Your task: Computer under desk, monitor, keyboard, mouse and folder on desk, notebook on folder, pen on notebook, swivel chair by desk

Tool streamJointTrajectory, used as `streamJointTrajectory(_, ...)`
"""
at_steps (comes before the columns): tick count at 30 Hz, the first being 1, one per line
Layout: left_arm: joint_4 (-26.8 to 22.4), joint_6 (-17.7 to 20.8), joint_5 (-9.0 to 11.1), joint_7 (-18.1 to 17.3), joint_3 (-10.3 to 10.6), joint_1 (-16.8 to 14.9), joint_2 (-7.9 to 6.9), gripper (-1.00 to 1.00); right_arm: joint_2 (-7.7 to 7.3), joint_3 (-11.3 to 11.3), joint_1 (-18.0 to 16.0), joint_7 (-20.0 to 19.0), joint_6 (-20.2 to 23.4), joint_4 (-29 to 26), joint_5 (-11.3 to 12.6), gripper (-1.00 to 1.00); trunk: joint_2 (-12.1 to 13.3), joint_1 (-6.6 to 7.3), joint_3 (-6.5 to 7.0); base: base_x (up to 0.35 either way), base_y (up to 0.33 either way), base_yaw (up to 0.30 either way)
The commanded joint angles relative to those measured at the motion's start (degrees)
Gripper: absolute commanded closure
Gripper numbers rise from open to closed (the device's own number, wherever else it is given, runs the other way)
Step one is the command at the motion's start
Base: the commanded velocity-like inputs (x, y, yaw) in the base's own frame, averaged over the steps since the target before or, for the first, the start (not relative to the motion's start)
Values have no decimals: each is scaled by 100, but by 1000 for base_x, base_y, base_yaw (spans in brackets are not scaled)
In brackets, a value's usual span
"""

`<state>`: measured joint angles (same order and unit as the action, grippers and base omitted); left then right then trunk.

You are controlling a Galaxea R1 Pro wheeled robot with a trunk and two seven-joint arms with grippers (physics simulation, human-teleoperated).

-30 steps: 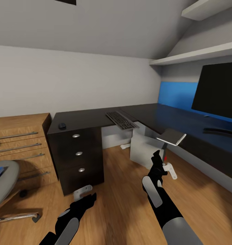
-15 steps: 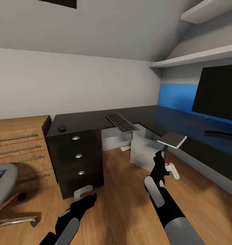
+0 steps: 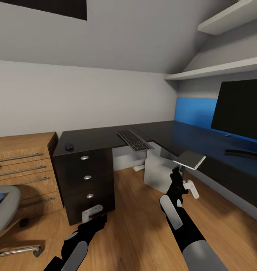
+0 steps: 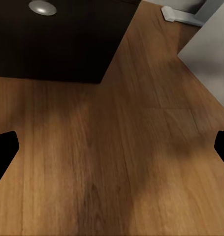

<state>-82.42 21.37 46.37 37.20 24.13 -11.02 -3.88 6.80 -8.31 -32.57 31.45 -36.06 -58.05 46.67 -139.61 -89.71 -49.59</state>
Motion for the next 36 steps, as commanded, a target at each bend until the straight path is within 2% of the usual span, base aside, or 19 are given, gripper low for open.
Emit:
streamJointTrajectory(1,-6,8,37,48,13,-5,-6,-100,-3,-9,-4,19,-24,-4,25,-100,39,24,12,0,0,0)
streamJointTrajectory(5,-3,8,38,54,13,-5,-3,-100,-8,-6,-4,19,-24,-11,26,-100,199,112,84,0,0,0)
streamJointTrajectory(31,21,-4,38,55,15,-5,2,-100,-38,4,-4,19,-15,-5,36,-100,199,112,84,38,0,0)
streamJointTrajectory(36,31,-1,39,61,13,-5,-1,-100,-38,1,-4,19,-15,0,35,-100,400,221,174,0,0,0)
